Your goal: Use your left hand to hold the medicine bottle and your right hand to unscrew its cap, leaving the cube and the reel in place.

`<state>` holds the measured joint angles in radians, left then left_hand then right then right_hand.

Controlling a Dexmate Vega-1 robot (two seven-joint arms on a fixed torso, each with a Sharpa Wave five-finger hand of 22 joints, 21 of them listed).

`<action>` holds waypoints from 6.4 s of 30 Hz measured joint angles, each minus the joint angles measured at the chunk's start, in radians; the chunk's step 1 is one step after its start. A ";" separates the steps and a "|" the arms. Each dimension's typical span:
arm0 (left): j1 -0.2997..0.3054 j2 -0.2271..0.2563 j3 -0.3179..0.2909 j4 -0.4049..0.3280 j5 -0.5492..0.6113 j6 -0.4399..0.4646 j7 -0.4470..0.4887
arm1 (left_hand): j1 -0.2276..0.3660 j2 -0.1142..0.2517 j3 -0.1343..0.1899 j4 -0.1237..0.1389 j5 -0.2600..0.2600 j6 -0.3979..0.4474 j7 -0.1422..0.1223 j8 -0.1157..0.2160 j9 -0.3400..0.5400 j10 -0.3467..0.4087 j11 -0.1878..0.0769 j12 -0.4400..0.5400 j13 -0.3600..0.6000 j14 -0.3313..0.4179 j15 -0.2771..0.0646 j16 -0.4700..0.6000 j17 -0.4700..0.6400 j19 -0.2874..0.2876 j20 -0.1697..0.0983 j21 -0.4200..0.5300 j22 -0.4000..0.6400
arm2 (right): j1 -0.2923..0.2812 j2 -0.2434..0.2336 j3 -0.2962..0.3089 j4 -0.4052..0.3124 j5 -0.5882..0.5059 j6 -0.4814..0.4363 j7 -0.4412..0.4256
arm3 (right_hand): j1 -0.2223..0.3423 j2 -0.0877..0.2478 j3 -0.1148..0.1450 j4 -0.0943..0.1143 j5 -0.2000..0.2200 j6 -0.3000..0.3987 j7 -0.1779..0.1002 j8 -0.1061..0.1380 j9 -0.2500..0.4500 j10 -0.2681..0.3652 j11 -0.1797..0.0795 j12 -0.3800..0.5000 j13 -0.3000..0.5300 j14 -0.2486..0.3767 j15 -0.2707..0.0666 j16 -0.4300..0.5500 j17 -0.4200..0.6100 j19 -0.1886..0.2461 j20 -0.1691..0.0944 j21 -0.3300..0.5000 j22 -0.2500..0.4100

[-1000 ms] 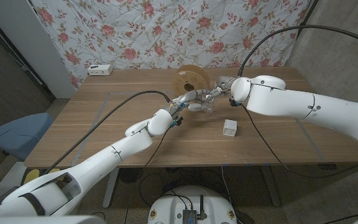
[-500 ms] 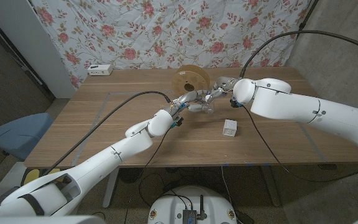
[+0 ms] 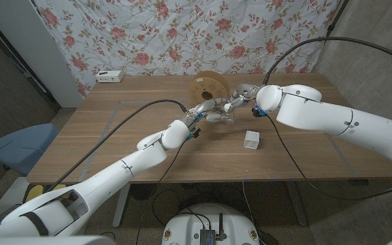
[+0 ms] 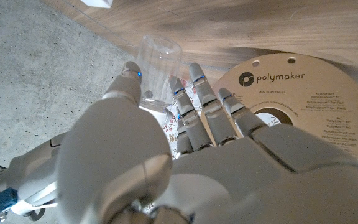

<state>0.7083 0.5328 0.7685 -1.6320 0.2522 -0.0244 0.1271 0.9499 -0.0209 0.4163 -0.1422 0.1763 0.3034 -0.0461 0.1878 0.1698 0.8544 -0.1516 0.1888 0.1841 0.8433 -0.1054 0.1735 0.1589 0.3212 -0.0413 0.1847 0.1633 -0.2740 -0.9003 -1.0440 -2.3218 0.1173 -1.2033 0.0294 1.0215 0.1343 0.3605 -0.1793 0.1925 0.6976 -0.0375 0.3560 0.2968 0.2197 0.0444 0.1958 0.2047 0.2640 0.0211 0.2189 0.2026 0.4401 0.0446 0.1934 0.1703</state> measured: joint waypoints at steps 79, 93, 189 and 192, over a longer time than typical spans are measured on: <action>-0.006 -0.003 0.001 0.006 0.002 -0.005 0.001 | -0.006 -0.007 0.014 0.000 0.000 0.000 0.000 0.000 0.000 0.002 -0.002 0.000 -0.001 0.000 0.000 0.000 0.000 0.000 0.000 0.000 0.000 | -0.046 -0.035 0.141 0.014 0.088 0.080 0.168 | -0.020 -0.029 -0.035 0.061 0.008 -0.284 0.073 -0.161 -0.050 -0.154 0.058 -0.007 0.000 -0.129 0.058 -0.012 0.011 -0.093 0.011 0.000 0.000; 0.004 0.001 0.002 -0.011 0.006 0.003 0.001 | -0.006 -0.007 0.018 -0.004 0.000 0.000 0.000 0.000 0.000 0.002 -0.002 0.000 -0.001 0.000 0.000 0.000 0.000 0.000 0.000 0.000 0.000 | -0.037 -0.037 0.112 -0.026 0.068 0.020 0.127 | -0.136 -0.071 -0.100 0.099 -0.015 -0.307 0.097 -0.161 -0.048 -0.155 0.078 0.000 0.003 -0.130 0.067 -0.012 0.011 -0.084 0.031 0.000 0.000; 0.005 0.013 -0.005 -0.019 0.028 0.005 0.003 | -0.007 -0.008 0.030 0.000 0.000 0.004 -0.004 0.000 0.000 0.004 -0.004 0.000 -0.001 0.000 0.000 0.000 0.000 0.000 0.000 0.000 0.000 | 0.141 0.035 -0.210 -0.032 -0.059 -0.167 -0.093 | -0.210 -0.073 -0.132 0.031 -0.007 0.089 0.048 0.070 0.037 0.047 0.093 0.024 0.002 0.058 0.115 0.012 -0.005 0.083 0.089 0.018 0.000; 0.006 0.013 -0.005 -0.019 0.027 0.005 0.003 | -0.007 -0.008 0.030 0.000 0.000 0.004 -0.004 0.000 0.000 0.004 -0.004 -0.001 0.000 0.000 0.000 0.000 0.000 0.000 0.000 0.000 0.000 | 0.138 0.034 -0.211 -0.033 -0.062 -0.166 -0.099 | -0.204 -0.075 -0.130 0.027 -0.007 0.103 0.041 0.082 0.042 0.057 0.083 0.024 0.002 0.065 0.107 0.017 -0.002 0.088 0.084 0.018 0.000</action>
<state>0.7139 0.5461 0.7631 -1.6511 0.2794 -0.0196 0.1298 0.9426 -0.0286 0.4464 -0.1418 0.1763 0.3072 -0.0499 0.1878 0.1698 0.8580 -0.1552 0.1881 0.1837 0.8433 -0.1054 0.1735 0.1589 0.3212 -0.0413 0.1847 0.1632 -0.1359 -0.8658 -1.2547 -2.3550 0.0550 -1.3697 -0.0696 0.8179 0.0595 0.2304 -0.1520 0.1856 0.8008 0.0031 0.4376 0.3387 0.2769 0.1272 0.2198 0.2067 0.3288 0.1286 0.2359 0.2011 0.5279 0.1287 0.2115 0.1702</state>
